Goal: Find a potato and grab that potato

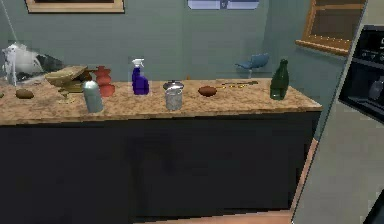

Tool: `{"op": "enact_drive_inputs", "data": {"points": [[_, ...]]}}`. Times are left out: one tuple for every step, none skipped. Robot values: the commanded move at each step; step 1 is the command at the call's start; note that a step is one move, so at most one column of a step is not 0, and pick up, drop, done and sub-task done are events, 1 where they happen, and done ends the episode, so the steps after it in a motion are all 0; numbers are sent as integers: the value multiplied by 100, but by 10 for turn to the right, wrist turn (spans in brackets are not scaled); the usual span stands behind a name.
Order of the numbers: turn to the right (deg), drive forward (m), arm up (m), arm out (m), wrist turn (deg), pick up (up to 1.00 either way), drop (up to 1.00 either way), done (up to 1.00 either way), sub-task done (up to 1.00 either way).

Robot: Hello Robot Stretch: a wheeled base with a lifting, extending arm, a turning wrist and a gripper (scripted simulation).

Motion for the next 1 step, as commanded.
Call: {"op": "enact_drive_inputs", "data": {"points": [[60, 0, 0, 0, 0, 0, 0, 0, 0]]}}
